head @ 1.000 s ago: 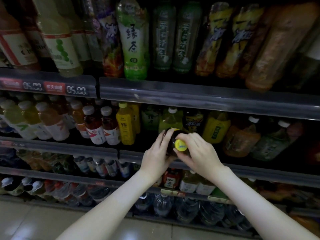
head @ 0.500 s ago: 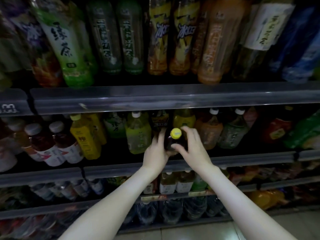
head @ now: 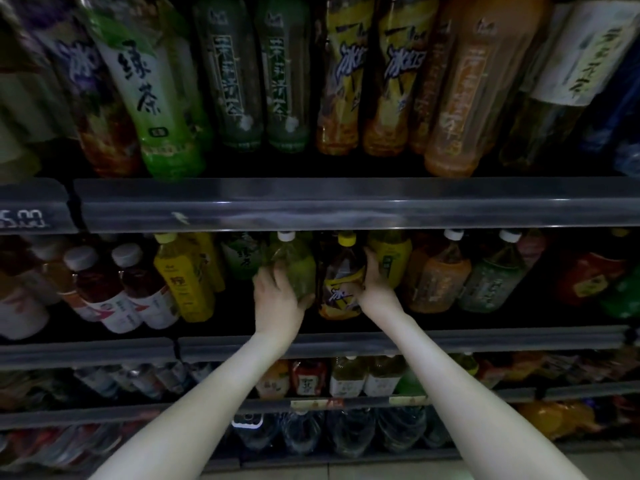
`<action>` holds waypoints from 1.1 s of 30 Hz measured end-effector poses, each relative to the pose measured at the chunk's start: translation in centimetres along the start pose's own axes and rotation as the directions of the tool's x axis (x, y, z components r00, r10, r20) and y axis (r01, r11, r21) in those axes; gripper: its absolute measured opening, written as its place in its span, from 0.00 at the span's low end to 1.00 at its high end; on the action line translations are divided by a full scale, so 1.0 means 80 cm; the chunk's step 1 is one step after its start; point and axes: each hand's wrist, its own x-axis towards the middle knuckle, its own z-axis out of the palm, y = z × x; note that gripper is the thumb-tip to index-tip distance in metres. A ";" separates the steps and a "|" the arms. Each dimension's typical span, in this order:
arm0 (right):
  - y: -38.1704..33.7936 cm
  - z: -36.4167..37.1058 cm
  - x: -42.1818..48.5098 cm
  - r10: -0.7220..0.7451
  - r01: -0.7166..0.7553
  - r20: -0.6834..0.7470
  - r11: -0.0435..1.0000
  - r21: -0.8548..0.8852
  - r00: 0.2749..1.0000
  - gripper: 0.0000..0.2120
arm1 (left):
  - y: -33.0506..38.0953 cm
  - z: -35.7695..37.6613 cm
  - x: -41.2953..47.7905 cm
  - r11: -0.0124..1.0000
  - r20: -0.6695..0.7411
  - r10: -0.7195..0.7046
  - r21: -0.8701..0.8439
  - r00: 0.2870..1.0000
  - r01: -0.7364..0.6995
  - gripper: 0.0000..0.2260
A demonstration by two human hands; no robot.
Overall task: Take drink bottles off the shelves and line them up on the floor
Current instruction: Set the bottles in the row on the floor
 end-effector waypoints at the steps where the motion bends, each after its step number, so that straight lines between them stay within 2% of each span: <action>1: 0.000 0.003 0.002 0.004 -0.004 -0.011 1.000 -0.018 1.000 0.37 | -0.005 -0.003 0.004 0.995 0.017 -0.083 -0.044 0.996 0.084 0.44; 3: -0.001 0.010 0.007 -0.006 0.004 -0.045 0.999 -0.050 0.999 0.36 | -0.008 -0.004 0.015 0.952 0.195 -0.252 -0.125 0.948 0.278 0.50; 5: -0.005 0.017 0.014 0.006 -0.015 -0.087 0.995 -0.099 0.996 0.37 | -0.007 -0.005 0.024 0.912 0.295 -0.307 -0.179 0.905 0.368 0.51; 8: -0.008 0.025 0.021 0.030 -0.047 -0.107 0.986 -0.158 0.994 0.38 | -0.002 -0.012 0.025 0.920 0.287 -0.282 -0.188 0.915 0.343 0.50; 10: -0.009 0.027 0.017 0.053 -0.066 -0.095 0.988 -0.137 0.994 0.38 | -0.004 -0.013 0.022 0.931 0.302 -0.249 -0.186 0.920 0.314 0.49; 12: -0.009 0.031 0.007 0.062 -0.073 -0.117 0.993 -0.092 0.991 0.40 | -0.007 -0.011 0.015 0.910 0.314 -0.241 -0.255 0.918 0.326 0.48; 15: -0.005 0.043 -0.024 0.037 -0.060 -0.158 0.987 -0.148 0.987 0.42 | -0.005 -0.006 -0.009 0.912 0.231 -0.171 -0.330 0.958 0.242 0.44; 17: -0.002 0.053 -0.049 -0.009 -0.038 -0.208 0.974 -0.224 0.978 0.40 | -0.003 -0.001 -0.031 0.926 0.232 -0.168 -0.295 0.958 0.234 0.42; 19: 0.001 0.060 -0.071 -0.039 -0.018 -0.220 0.967 -0.254 0.975 0.37 | 0.000 0.003 -0.060 0.945 0.293 -0.179 -0.216 0.939 0.248 0.39; 23: 0.022 0.076 -0.121 -0.150 0.123 -0.059 0.938 -0.324 0.987 0.29 | -0.002 -0.003 -0.134 0.975 0.408 -0.071 -0.167 0.910 0.150 0.31; 27: 0.072 0.111 -0.172 -0.189 0.264 0.234 0.898 -0.350 0.954 0.17 | -0.035 -0.005 -0.226 0.965 0.549 -0.151 -0.099 0.822 0.243 0.23; 30: 0.137 0.165 -0.215 -0.105 0.300 0.470 0.882 -0.362 0.876 0.13 | -0.076 0.005 -0.308 0.928 0.611 -0.287 -0.013 0.738 0.372 0.19; 33: 0.219 0.231 -0.256 0.090 0.206 0.608 0.893 -0.399 0.789 0.13 | -0.130 0.031 -0.384 0.868 0.646 -0.428 0.098 0.632 0.487 0.18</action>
